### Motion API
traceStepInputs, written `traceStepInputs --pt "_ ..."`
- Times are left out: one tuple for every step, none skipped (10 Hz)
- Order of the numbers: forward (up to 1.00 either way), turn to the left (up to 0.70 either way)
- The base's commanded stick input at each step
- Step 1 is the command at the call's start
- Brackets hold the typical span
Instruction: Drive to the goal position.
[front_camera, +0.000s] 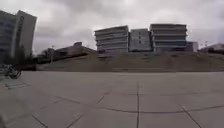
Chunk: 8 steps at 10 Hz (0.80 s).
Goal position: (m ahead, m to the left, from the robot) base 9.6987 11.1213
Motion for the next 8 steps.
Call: traceStepInputs --pt "1.0 0.28" --pt "1.0 0.28" --pt "1.0 0.28" --pt "1.0 0.28" --pt "1.0 0.28" --pt "1.0 0.28" --pt "1.0 0.28" --pt "1.0 0.28"
